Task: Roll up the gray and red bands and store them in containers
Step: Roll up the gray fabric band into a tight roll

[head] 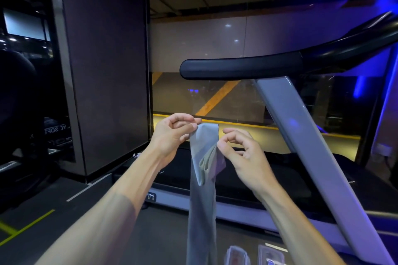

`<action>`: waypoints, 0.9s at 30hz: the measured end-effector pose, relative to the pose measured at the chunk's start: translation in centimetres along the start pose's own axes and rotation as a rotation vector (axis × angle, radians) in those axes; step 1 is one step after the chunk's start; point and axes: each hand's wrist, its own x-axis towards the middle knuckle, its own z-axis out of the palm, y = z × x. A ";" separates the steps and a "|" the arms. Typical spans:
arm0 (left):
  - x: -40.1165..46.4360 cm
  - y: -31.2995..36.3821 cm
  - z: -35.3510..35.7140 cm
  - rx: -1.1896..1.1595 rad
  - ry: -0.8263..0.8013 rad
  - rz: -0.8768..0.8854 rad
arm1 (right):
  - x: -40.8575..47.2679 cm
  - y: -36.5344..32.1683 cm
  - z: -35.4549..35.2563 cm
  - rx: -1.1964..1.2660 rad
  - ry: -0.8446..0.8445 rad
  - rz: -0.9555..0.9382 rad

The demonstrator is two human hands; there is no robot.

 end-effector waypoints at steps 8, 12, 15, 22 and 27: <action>-0.5 0.1 0.2 0.000 -0.031 0.013 | -0.1 -0.1 1.0 0.078 0.018 0.008; -0.7 0.1 0.5 0.050 -0.057 0.025 | 0.3 0.0 1.1 0.165 0.041 0.051; -0.9 0.0 0.8 0.112 -0.099 0.072 | 0.8 -0.2 1.3 0.316 0.115 0.182; -1.4 0.2 1.5 0.293 -0.121 0.245 | 2.8 -0.5 1.7 0.329 0.312 0.283; -1.2 0.4 1.8 0.407 -0.154 0.359 | 4.7 -1.6 1.5 0.245 0.390 0.292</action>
